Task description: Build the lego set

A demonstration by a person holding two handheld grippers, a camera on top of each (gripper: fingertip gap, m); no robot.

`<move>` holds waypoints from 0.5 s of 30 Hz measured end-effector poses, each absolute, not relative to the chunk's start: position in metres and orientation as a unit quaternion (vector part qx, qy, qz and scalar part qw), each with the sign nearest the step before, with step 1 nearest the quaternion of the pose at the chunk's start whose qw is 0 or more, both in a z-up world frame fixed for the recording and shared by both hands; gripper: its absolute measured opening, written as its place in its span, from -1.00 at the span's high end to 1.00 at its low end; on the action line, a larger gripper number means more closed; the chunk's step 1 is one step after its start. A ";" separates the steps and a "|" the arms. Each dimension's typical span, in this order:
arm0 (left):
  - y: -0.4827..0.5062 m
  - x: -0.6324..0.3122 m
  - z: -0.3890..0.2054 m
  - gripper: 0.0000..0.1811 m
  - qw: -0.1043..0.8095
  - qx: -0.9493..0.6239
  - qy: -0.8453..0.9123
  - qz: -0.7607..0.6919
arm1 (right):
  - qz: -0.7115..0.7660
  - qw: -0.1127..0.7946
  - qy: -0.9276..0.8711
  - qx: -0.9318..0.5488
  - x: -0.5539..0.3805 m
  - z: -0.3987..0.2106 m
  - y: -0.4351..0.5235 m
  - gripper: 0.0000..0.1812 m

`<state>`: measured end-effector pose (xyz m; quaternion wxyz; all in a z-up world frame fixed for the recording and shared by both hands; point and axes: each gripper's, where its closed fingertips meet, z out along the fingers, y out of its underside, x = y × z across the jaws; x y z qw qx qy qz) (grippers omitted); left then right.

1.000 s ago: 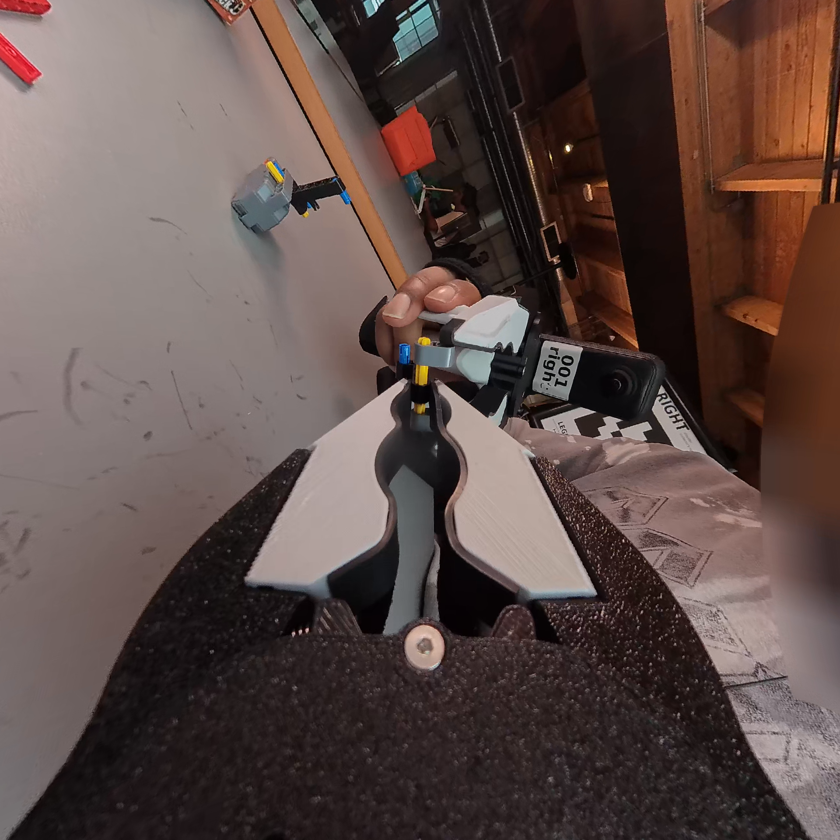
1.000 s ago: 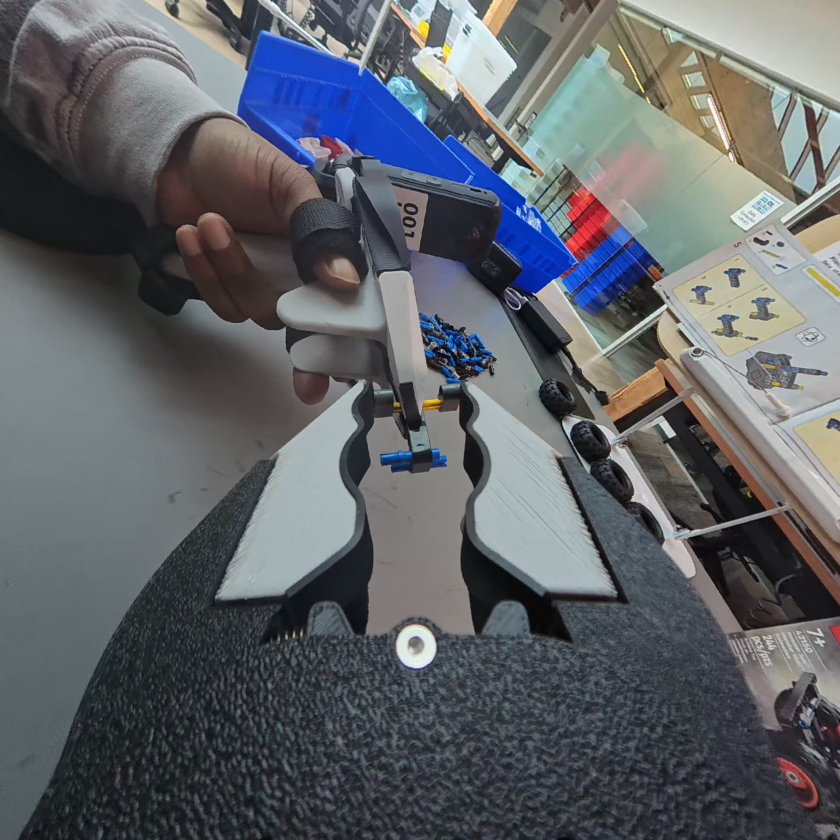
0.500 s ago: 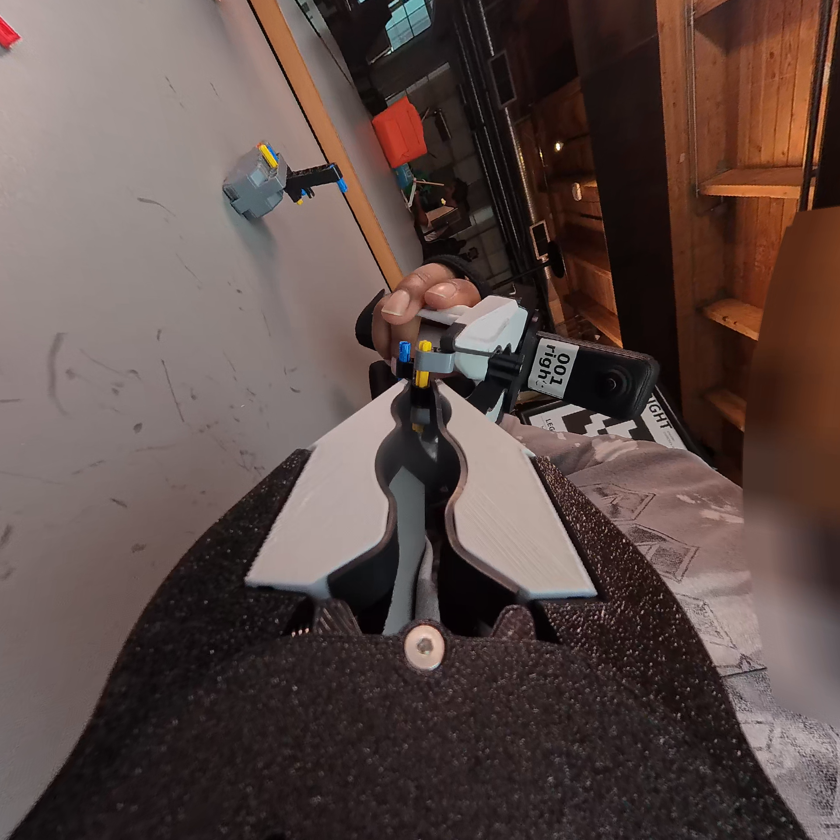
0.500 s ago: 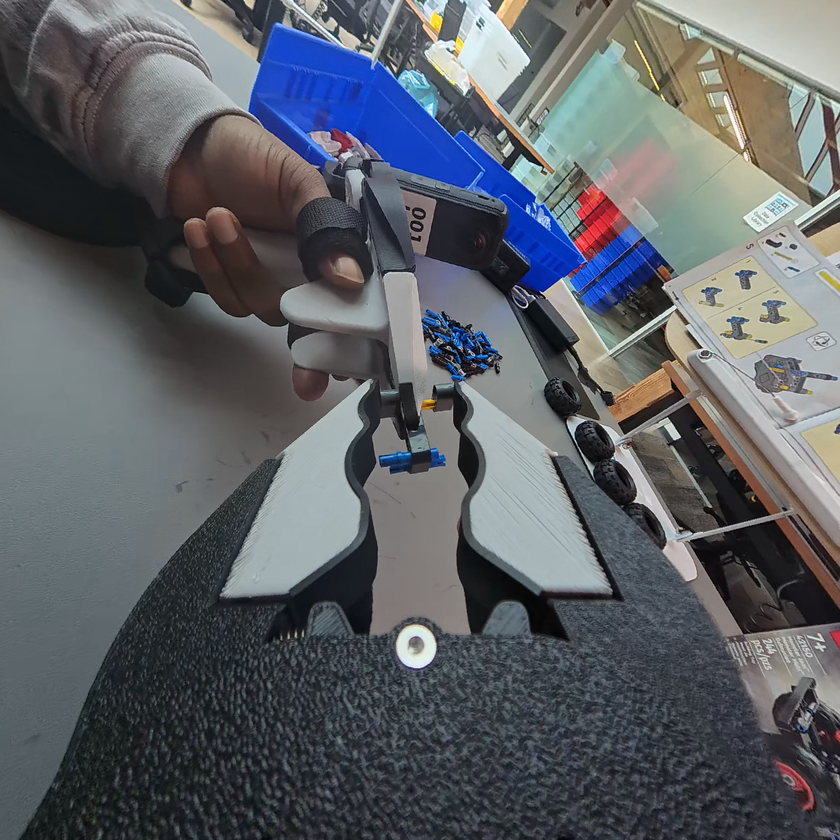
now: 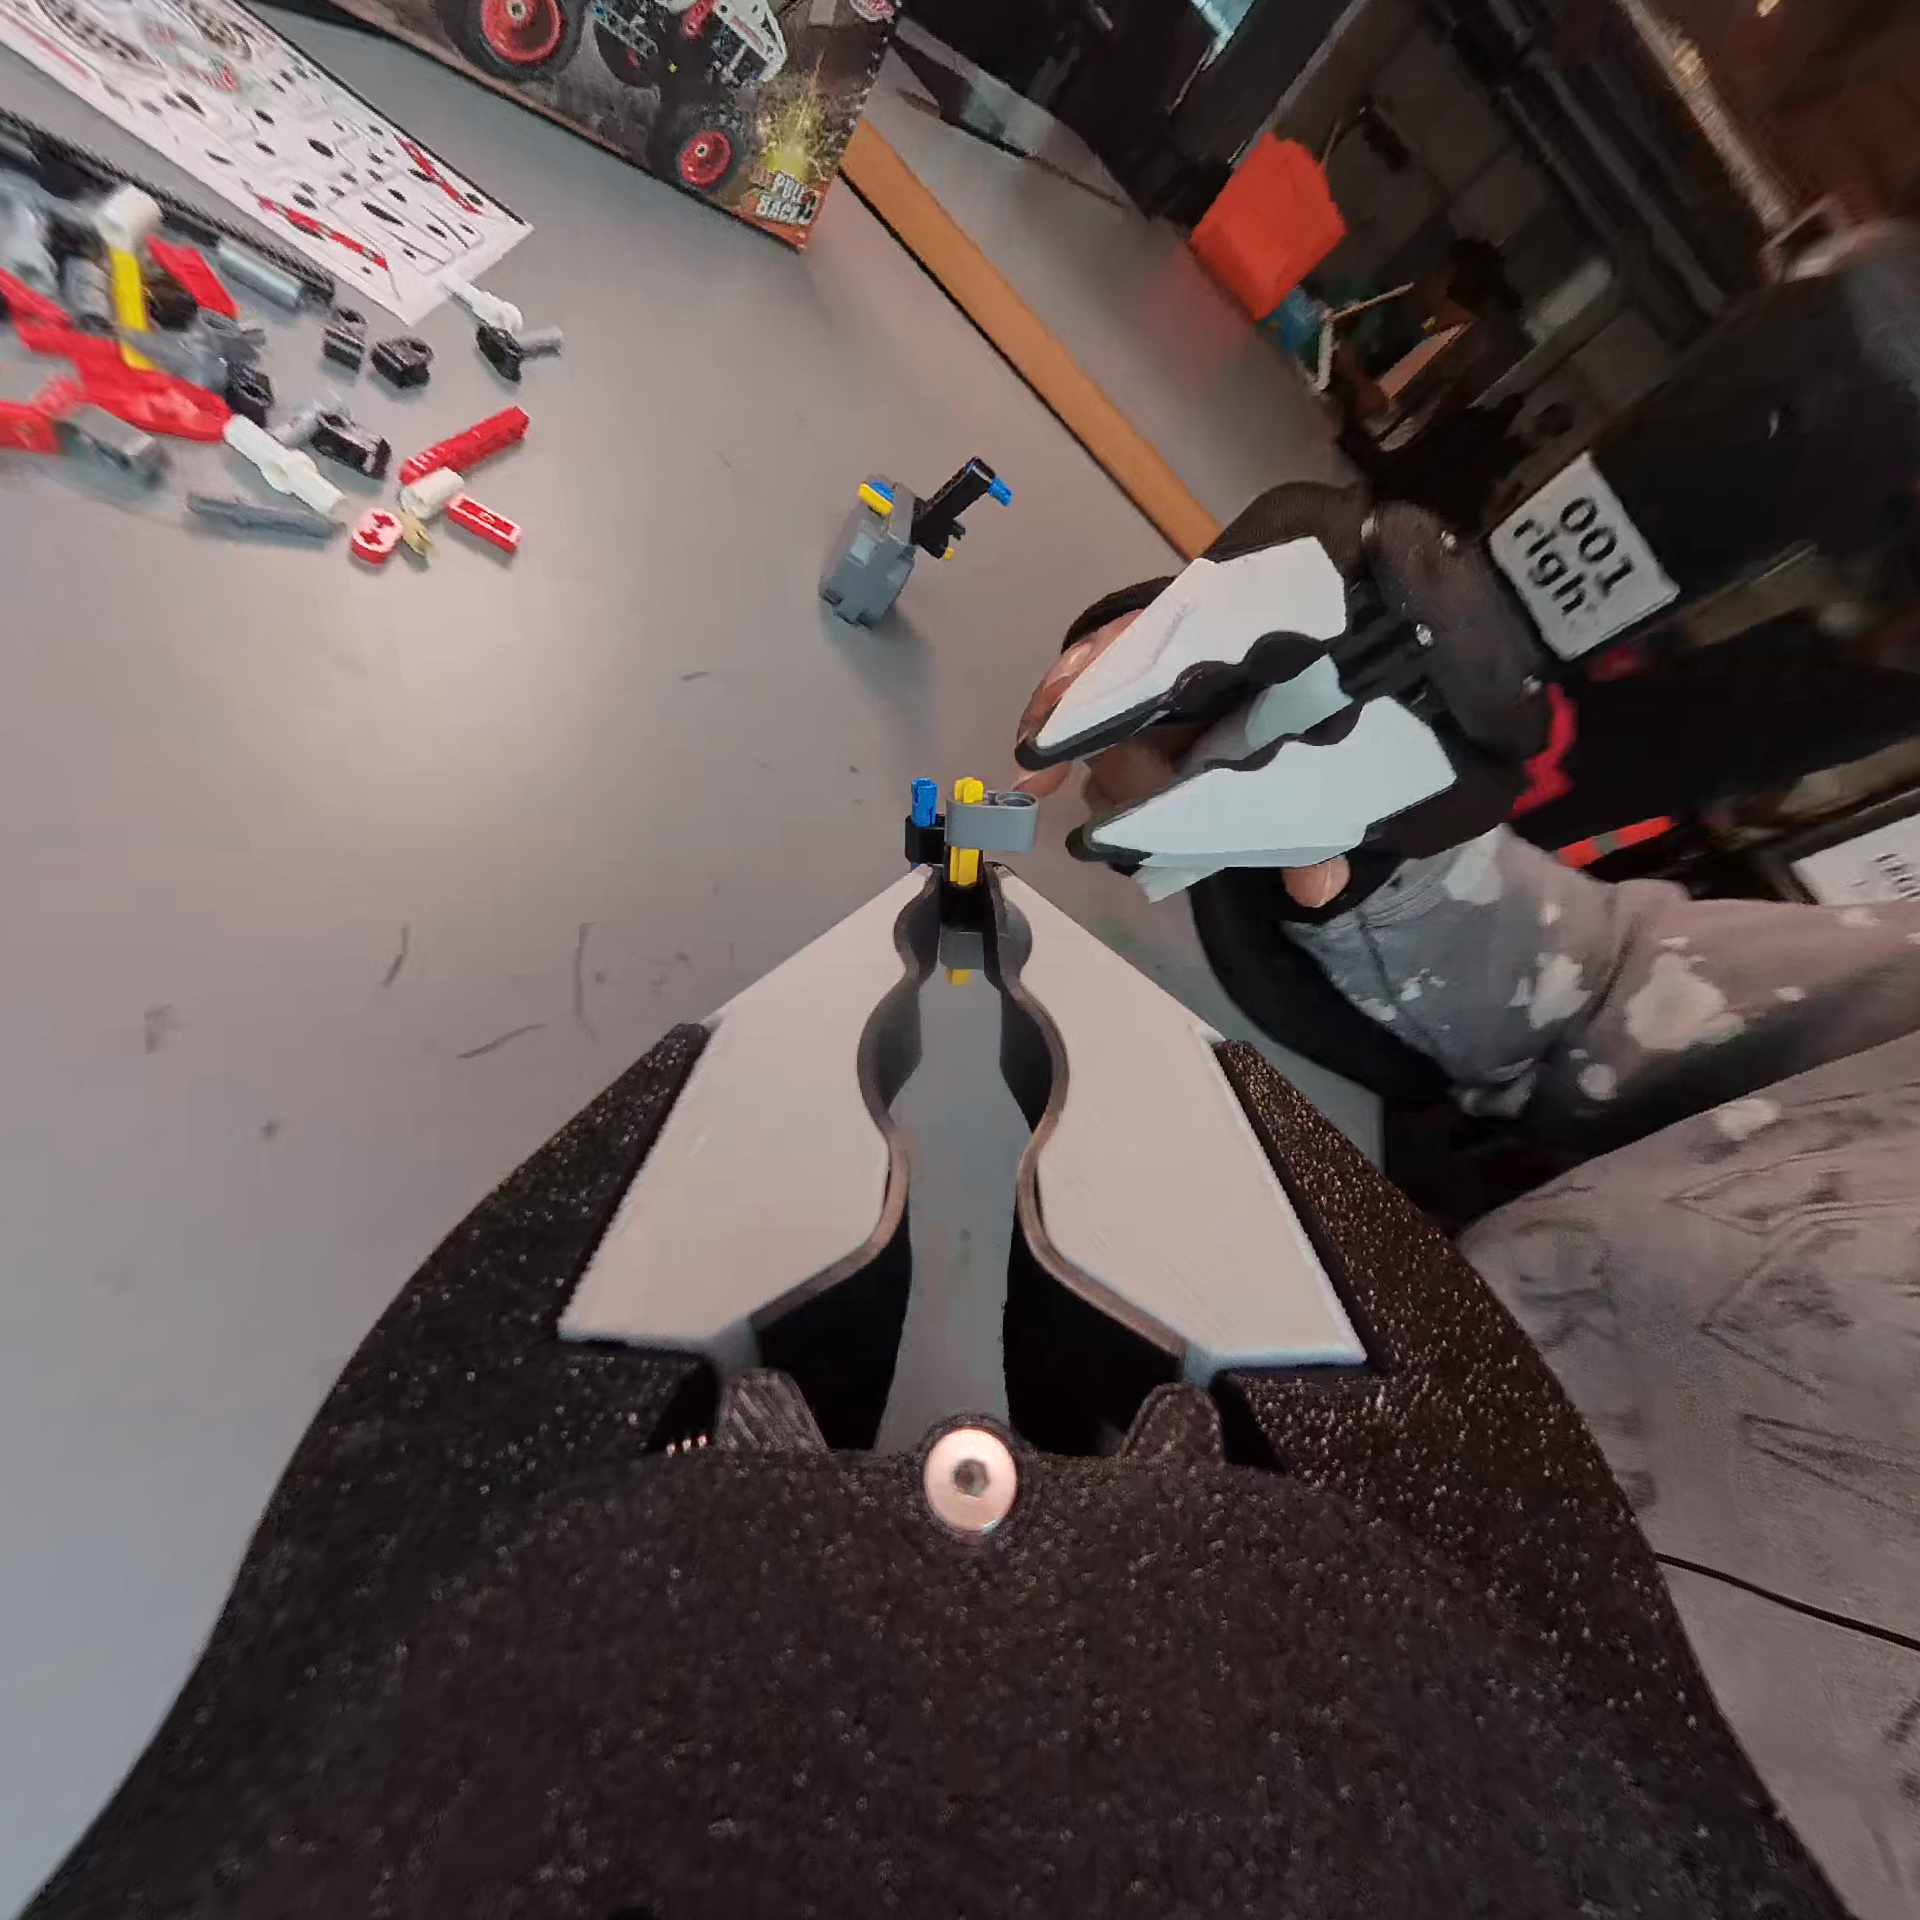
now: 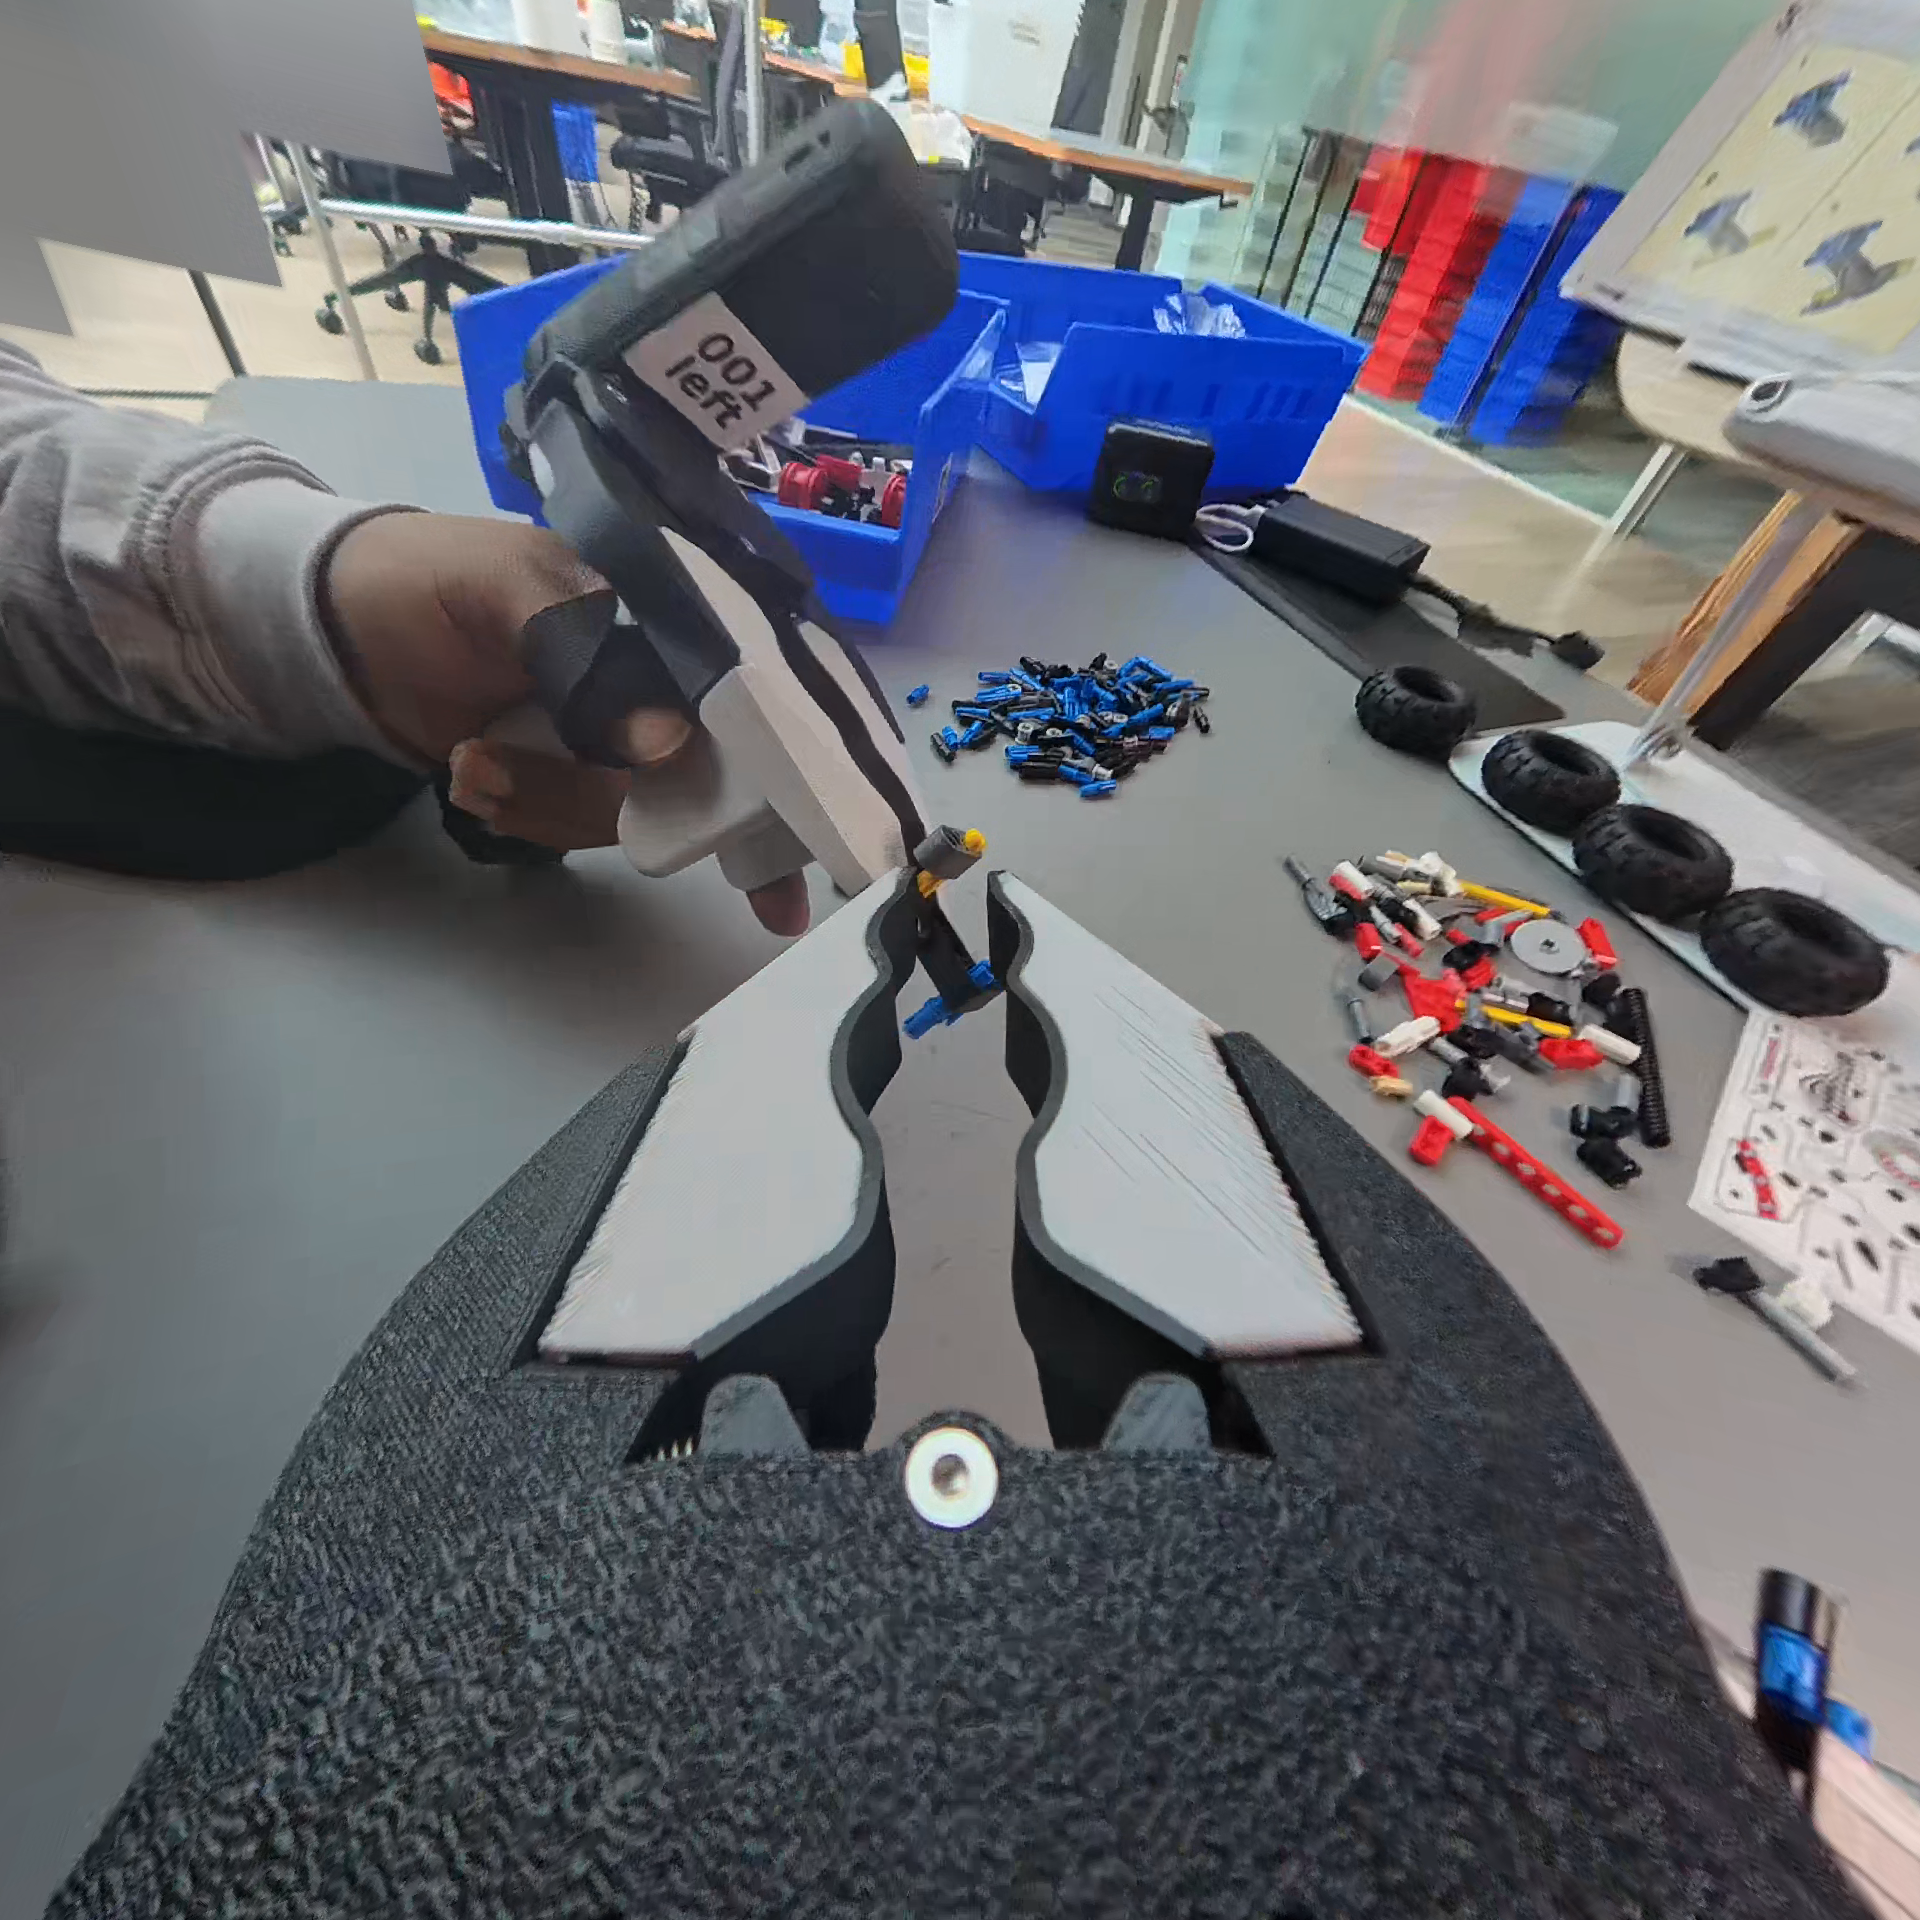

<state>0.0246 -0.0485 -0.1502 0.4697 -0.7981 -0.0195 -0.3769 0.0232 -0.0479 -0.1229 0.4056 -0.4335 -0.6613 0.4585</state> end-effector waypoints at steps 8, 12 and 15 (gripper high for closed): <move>-0.046 0.008 -0.162 0.92 0.503 -0.850 0.153 -0.032 | 0.537 0.249 -0.598 -0.541 0.017 -0.139 -0.058 0.86; -0.044 0.007 -0.168 0.93 0.500 -0.837 0.210 0.069 | 0.533 0.229 -0.579 -0.573 0.013 -0.146 -0.054 0.84; -0.044 0.009 -0.174 0.92 0.491 -0.821 0.258 0.139 | 0.509 0.226 -0.589 -0.586 0.013 -0.153 -0.052 0.91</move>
